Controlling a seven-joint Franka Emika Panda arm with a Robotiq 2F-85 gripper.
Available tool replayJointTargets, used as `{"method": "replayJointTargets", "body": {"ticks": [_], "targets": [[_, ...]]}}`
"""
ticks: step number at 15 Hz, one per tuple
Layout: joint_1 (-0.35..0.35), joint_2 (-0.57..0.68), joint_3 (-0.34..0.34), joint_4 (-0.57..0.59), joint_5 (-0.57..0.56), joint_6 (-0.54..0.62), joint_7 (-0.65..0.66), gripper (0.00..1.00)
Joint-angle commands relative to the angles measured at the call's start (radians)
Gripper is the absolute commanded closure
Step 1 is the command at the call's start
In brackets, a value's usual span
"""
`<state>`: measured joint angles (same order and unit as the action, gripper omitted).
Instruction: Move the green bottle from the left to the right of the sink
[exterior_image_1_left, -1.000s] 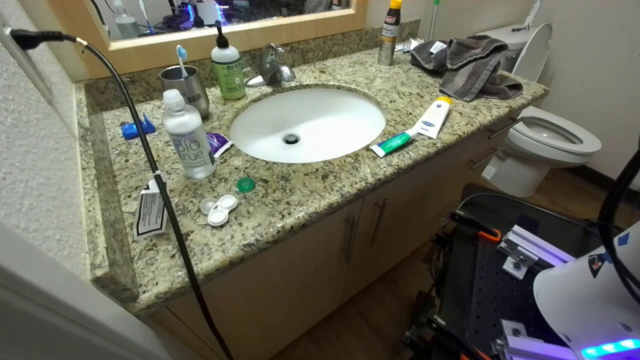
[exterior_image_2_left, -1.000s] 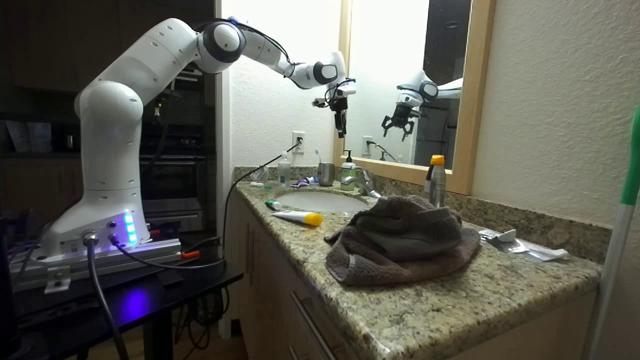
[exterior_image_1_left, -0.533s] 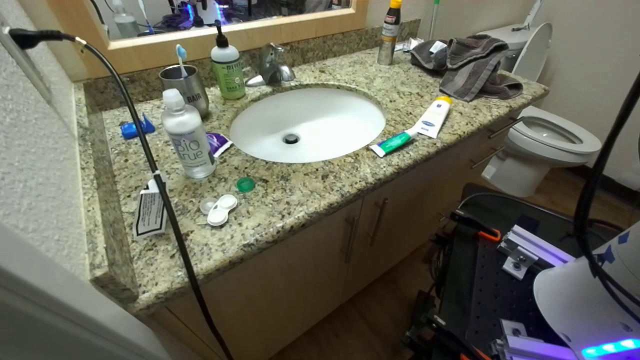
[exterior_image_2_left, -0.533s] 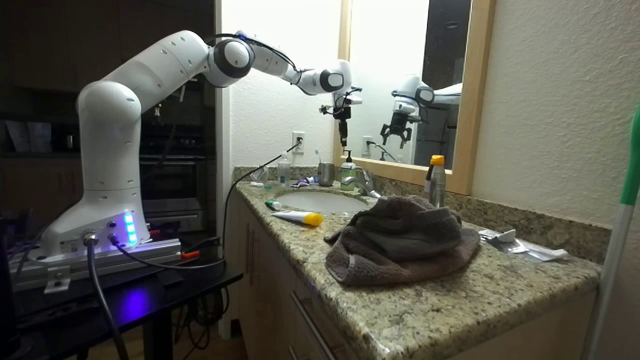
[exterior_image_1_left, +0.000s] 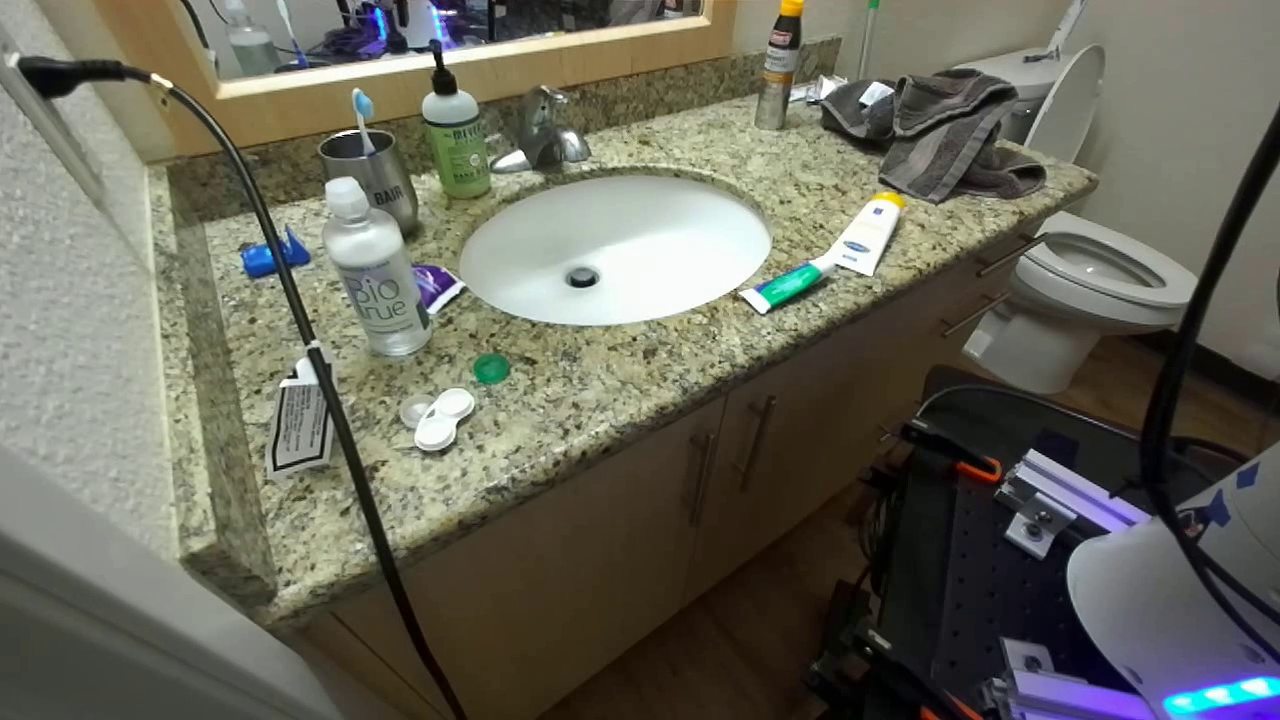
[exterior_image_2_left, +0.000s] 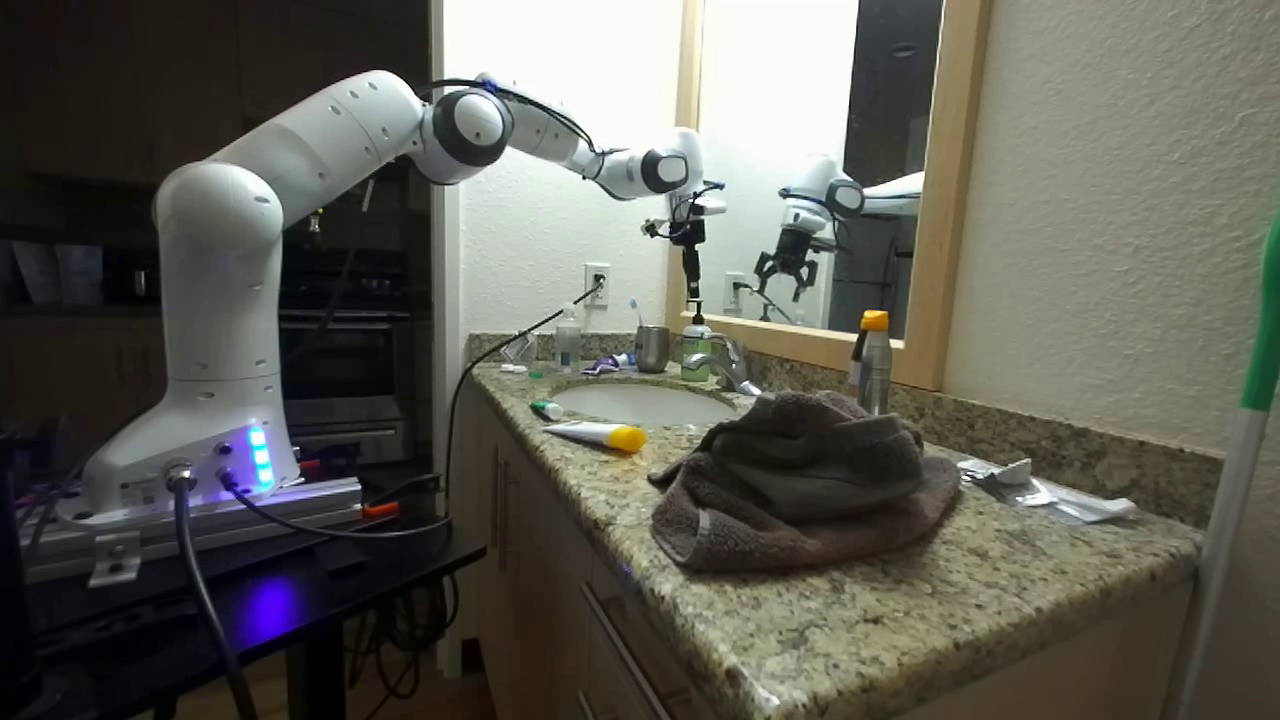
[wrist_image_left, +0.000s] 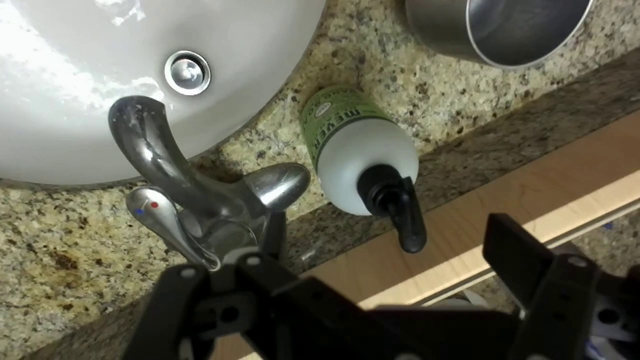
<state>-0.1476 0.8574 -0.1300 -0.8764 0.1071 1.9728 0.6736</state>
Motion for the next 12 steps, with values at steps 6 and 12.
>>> {"method": "replayJointTargets", "body": {"ticks": [6,12], "targets": [[0.016,0.112,-0.032,0.045,-0.026,0.098,0.144,0.00],[0.016,0.120,-0.034,0.057,-0.023,0.073,0.152,0.00]]}}
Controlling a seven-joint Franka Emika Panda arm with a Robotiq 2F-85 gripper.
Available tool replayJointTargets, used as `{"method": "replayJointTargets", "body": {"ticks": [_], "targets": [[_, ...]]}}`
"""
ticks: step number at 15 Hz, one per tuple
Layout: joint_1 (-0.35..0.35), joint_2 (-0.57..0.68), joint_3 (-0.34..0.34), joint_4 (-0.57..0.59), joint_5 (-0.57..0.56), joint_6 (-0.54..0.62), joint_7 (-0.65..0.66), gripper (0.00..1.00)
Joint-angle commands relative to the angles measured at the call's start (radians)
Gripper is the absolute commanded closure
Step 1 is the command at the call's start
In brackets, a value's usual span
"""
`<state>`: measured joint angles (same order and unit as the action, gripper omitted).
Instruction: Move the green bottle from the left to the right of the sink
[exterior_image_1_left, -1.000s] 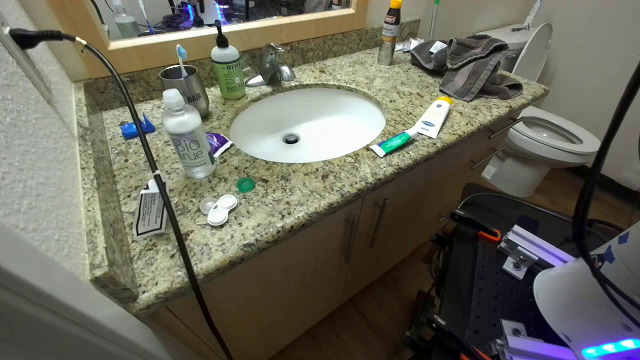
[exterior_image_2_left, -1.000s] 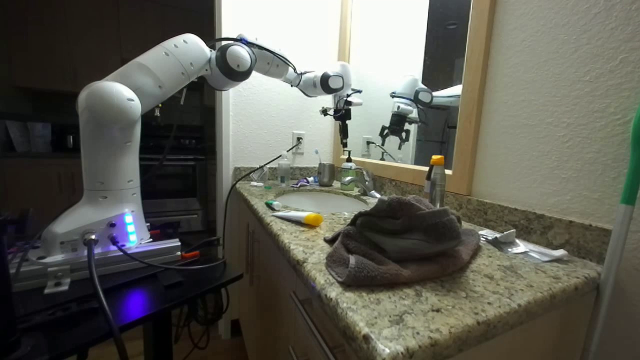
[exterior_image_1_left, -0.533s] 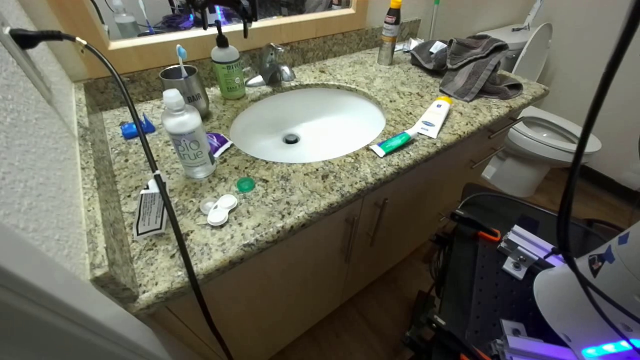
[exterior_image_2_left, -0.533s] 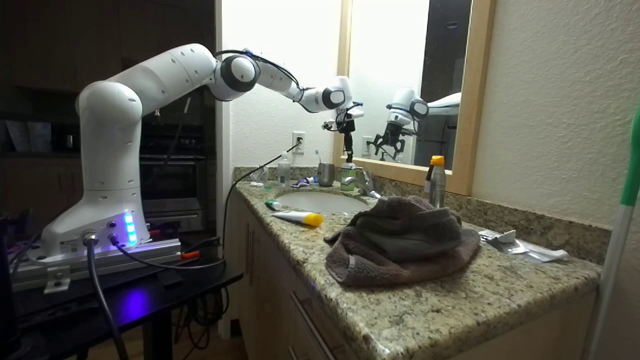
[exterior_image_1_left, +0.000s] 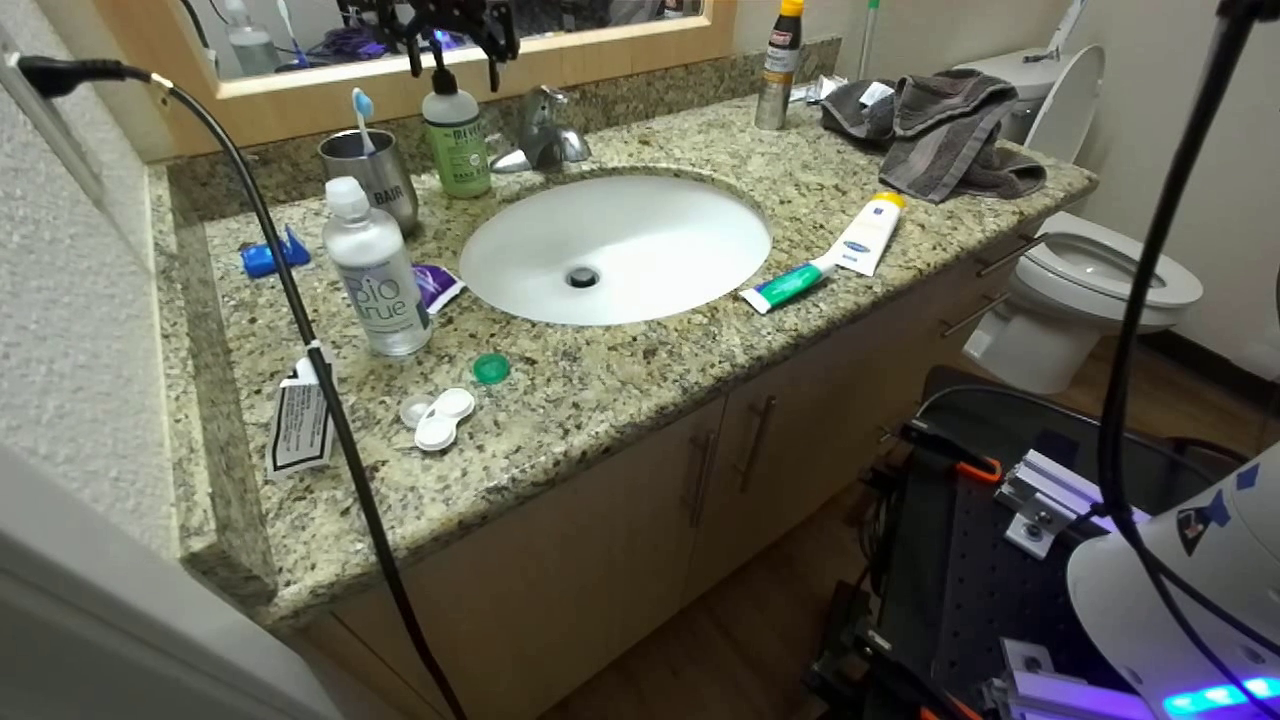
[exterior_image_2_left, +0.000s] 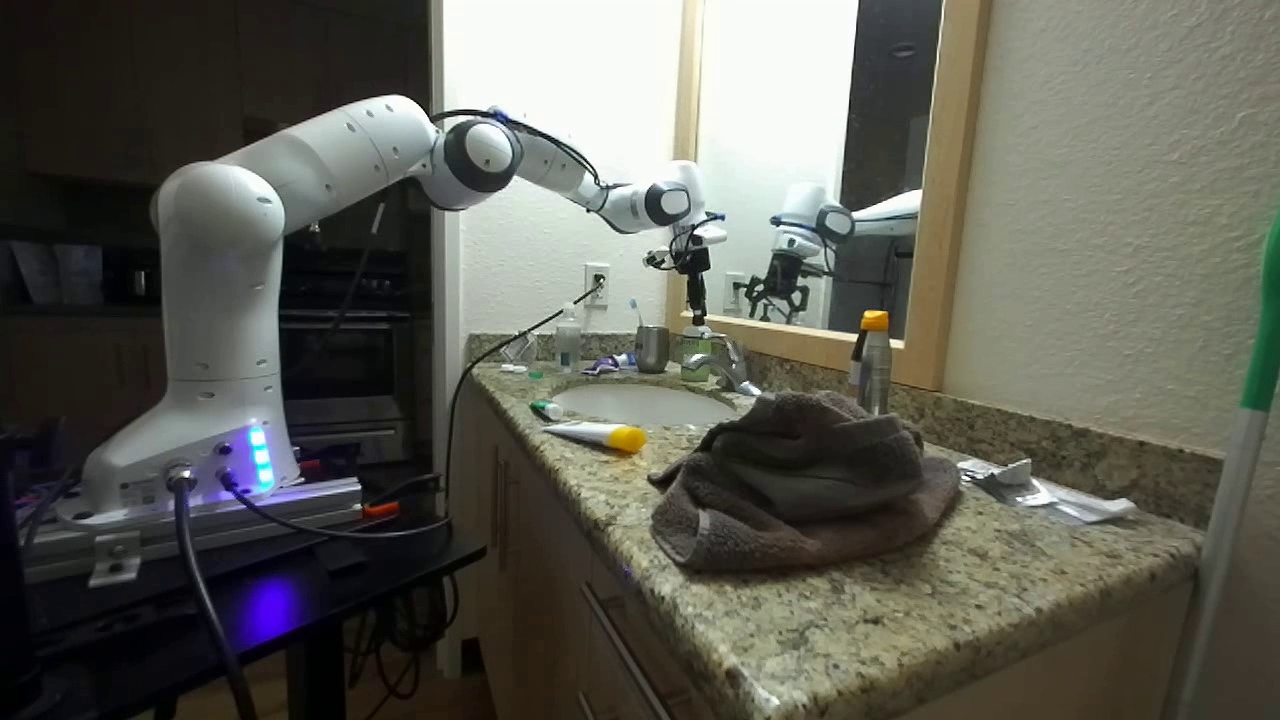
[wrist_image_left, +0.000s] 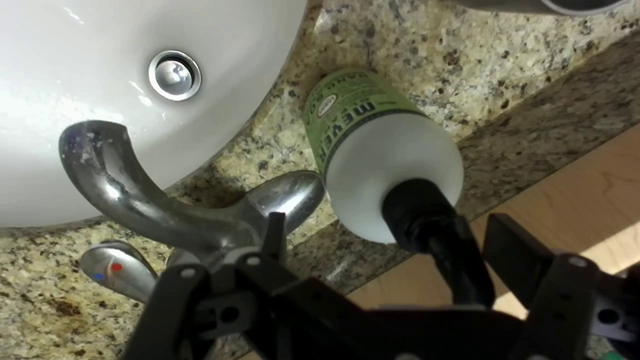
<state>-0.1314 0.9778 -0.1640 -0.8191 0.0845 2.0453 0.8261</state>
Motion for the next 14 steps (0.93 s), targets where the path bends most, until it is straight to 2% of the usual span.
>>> {"method": "replayJointTargets", "body": {"ticks": [1,6,7,9,14], "targets": [[0.000,0.000,0.000,0.000,0.000,-0.008,0.006,0.00],[-0.005,0.008,0.006,0.009,0.007,-0.029,0.010,0.00],[-0.008,0.011,0.012,0.010,0.014,-0.035,0.009,0.23],[-0.008,0.014,0.015,0.010,0.016,-0.038,0.011,0.33],[-0.013,0.016,0.021,0.022,0.031,-0.034,0.006,0.69]]}}
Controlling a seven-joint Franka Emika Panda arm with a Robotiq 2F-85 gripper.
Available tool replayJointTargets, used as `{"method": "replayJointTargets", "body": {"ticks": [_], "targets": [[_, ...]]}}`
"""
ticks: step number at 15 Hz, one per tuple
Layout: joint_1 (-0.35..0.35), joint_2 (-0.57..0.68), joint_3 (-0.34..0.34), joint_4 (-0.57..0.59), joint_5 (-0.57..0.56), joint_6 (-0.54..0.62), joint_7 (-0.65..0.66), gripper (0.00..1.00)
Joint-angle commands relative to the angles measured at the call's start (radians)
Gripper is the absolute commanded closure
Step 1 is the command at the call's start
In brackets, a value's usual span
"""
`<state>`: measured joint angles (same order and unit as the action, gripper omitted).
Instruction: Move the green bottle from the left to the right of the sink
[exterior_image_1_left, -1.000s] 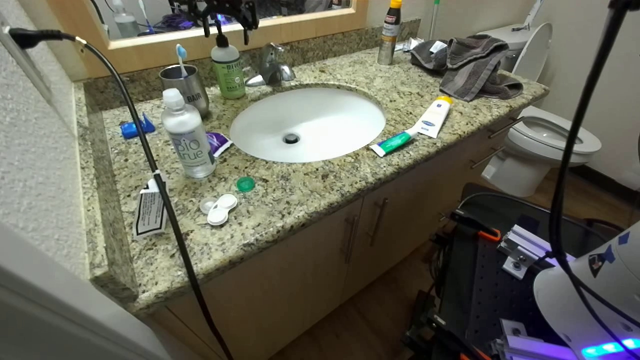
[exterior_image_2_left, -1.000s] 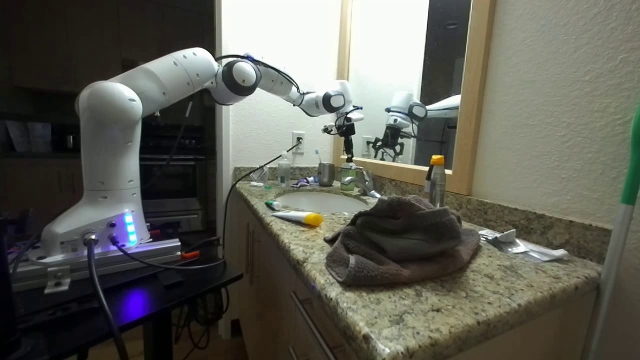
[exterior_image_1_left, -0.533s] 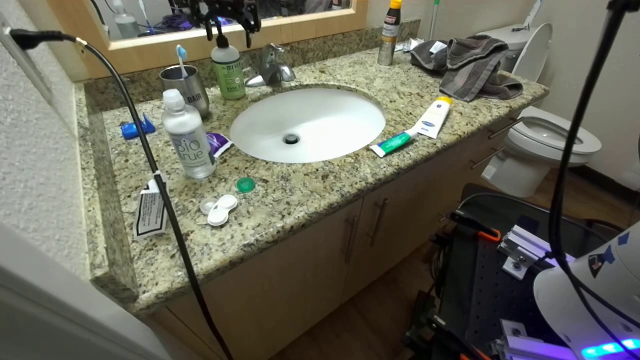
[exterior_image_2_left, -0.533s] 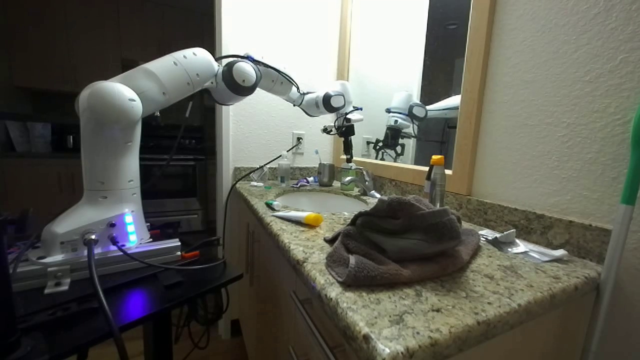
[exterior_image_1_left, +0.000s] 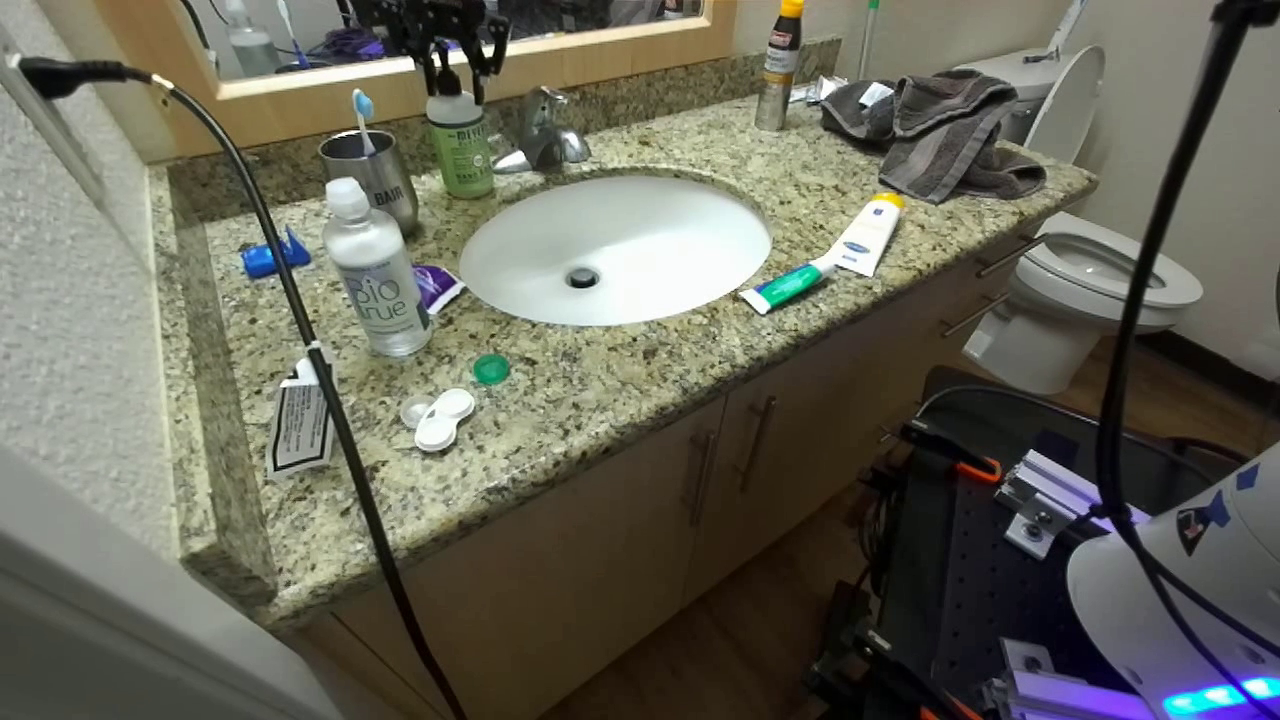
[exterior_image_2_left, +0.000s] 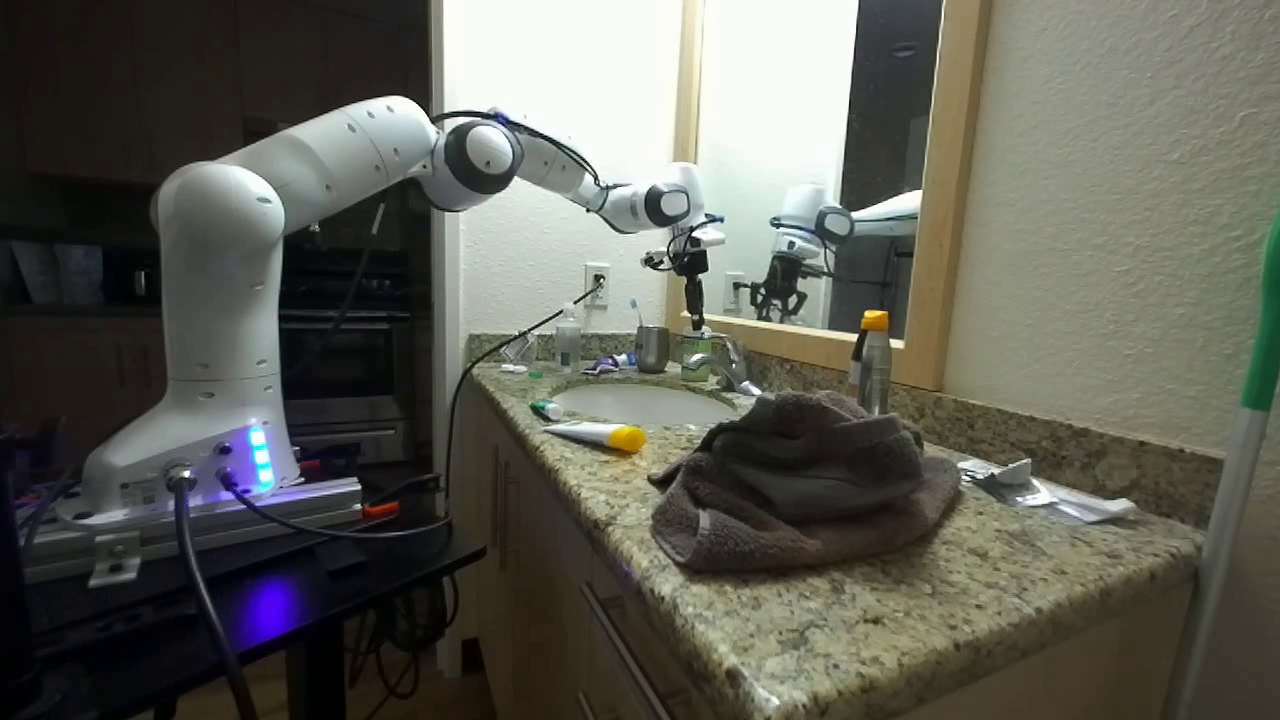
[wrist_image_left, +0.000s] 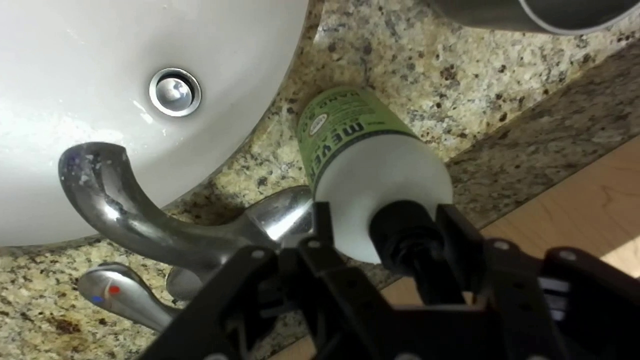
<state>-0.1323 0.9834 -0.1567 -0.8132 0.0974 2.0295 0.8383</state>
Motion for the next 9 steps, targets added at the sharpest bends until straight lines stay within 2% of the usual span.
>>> {"method": "replayJointTargets", "body": {"ticks": [1,4,5,9], "targets": [[-0.013,0.010,0.013,0.020,0.017,-0.016,-0.005,0.76],[-0.014,0.008,0.014,0.028,0.019,-0.027,-0.002,0.95],[-0.014,0.005,0.013,0.028,0.018,-0.035,-0.001,0.91],[-0.009,-0.027,0.001,0.035,0.004,-0.069,0.000,0.92]]}}
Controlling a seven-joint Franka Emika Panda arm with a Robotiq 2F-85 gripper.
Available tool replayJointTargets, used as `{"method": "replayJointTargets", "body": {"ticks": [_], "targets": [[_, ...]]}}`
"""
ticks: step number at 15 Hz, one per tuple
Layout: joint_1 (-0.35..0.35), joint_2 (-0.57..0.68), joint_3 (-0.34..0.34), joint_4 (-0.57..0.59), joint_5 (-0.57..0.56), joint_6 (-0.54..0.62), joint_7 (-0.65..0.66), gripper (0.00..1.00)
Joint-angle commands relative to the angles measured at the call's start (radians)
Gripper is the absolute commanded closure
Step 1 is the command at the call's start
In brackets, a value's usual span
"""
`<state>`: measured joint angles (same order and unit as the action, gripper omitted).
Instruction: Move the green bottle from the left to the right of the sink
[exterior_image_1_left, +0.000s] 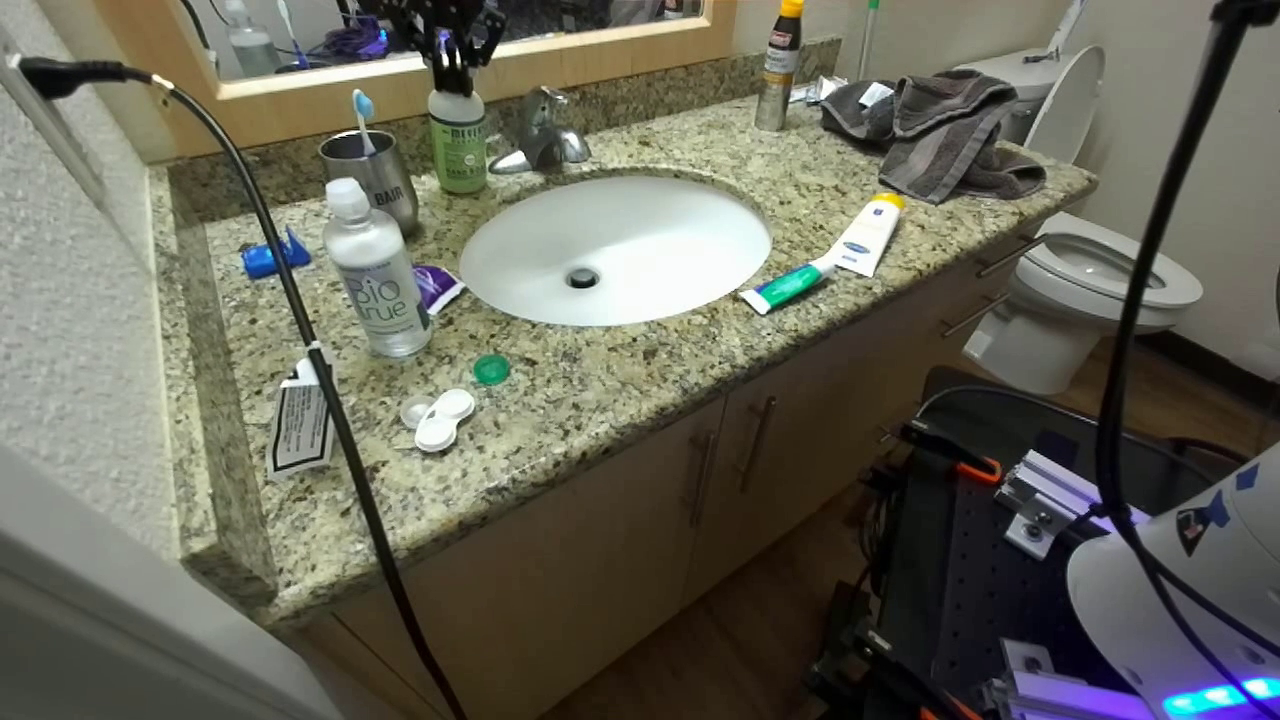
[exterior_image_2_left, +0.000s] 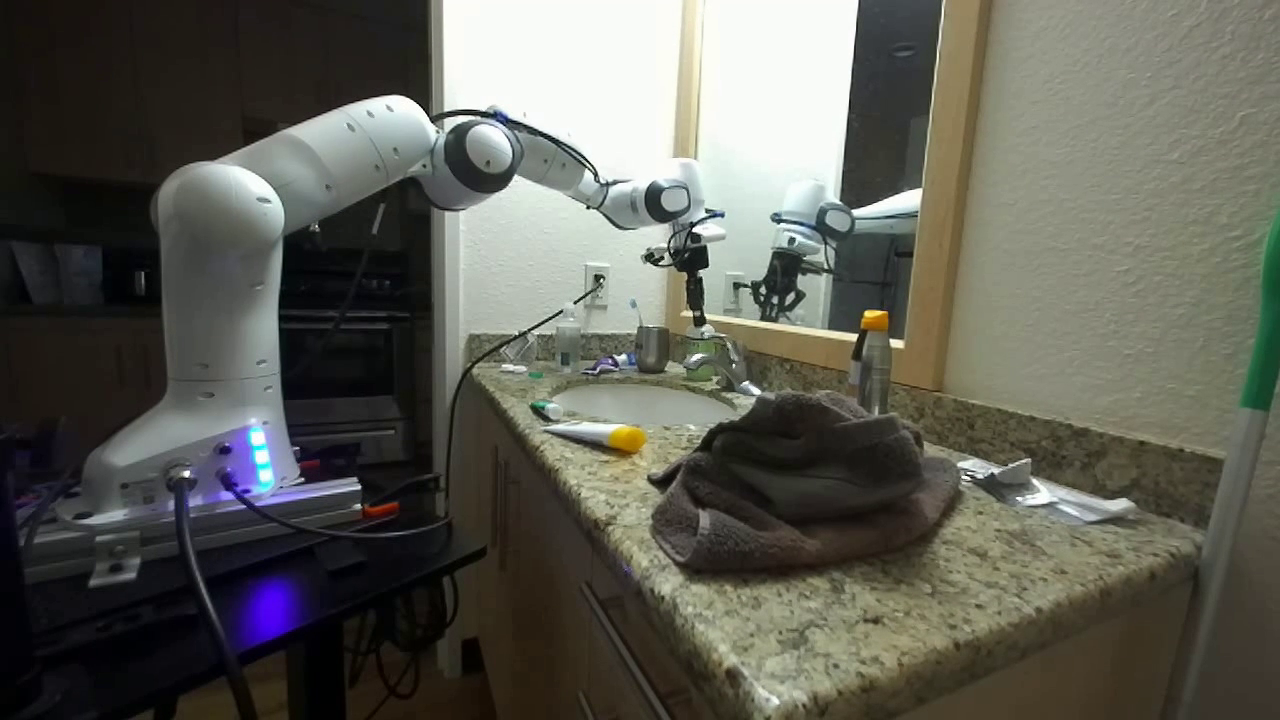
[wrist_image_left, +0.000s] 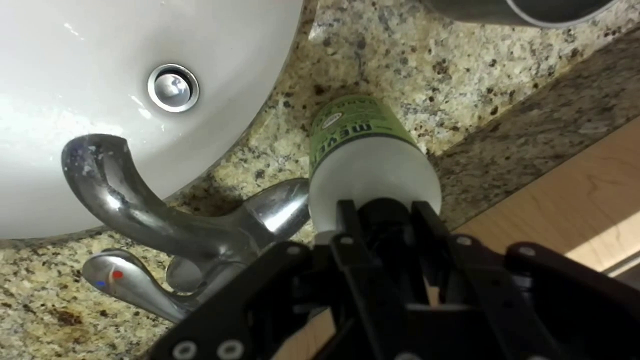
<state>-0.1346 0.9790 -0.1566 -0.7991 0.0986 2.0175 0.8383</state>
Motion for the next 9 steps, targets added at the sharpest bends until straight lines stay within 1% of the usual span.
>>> {"method": "replayJointTargets", "body": {"ticks": [1,6,9], "targets": [[-0.007,-0.044,0.001,0.017,0.004,-0.084,-0.001,0.92],[-0.003,-0.144,-0.038,0.027,-0.024,-0.176,0.006,0.92],[-0.023,-0.220,-0.076,0.027,-0.045,-0.256,-0.006,0.92]]}}
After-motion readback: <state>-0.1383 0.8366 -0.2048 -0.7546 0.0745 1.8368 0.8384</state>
